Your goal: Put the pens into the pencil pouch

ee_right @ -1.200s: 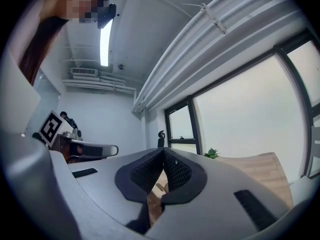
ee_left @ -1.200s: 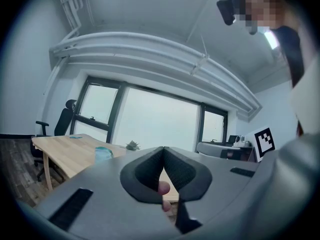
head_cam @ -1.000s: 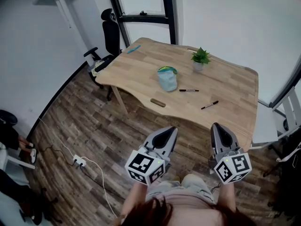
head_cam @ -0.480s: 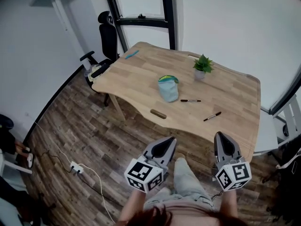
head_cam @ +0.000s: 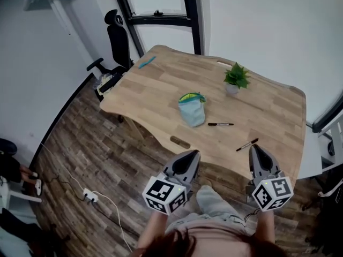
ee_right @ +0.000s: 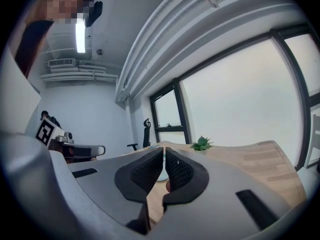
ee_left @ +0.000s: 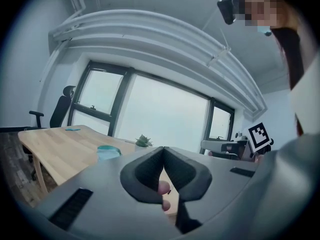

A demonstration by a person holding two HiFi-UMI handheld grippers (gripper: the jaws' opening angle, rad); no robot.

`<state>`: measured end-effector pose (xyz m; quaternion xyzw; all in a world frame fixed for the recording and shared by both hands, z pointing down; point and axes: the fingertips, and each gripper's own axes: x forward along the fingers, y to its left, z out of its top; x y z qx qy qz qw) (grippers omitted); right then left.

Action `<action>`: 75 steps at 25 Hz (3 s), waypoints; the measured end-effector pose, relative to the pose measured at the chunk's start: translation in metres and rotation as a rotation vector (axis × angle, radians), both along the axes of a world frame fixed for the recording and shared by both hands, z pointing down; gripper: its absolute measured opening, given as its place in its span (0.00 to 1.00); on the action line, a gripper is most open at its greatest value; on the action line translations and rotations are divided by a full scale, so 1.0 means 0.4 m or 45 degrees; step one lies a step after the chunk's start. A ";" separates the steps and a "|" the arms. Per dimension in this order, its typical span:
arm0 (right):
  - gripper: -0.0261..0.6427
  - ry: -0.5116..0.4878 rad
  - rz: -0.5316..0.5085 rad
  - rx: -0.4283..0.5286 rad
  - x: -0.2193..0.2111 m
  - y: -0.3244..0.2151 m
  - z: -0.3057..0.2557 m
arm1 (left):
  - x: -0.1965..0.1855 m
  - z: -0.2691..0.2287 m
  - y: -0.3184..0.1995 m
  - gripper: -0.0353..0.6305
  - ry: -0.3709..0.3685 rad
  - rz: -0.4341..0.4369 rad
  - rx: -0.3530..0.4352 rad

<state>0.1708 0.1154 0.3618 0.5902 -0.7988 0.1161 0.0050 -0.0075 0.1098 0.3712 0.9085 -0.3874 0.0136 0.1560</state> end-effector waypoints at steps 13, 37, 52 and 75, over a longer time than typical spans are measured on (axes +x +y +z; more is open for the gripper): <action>0.04 -0.001 -0.001 -0.138 0.069 -0.257 0.062 | 0.032 0.035 -0.286 0.06 -0.031 -0.009 -0.031; 0.15 -0.075 0.441 -0.586 0.185 -0.370 0.344 | -0.133 0.143 -0.648 0.14 -0.112 0.088 -0.216; 0.26 -0.212 0.637 -1.049 0.288 -0.346 0.578 | -0.124 0.361 -0.811 0.22 -0.218 0.251 -0.558; 0.05 -0.155 0.840 -1.345 0.310 -0.277 0.757 | -0.006 0.417 -0.814 0.09 -0.263 0.396 -0.639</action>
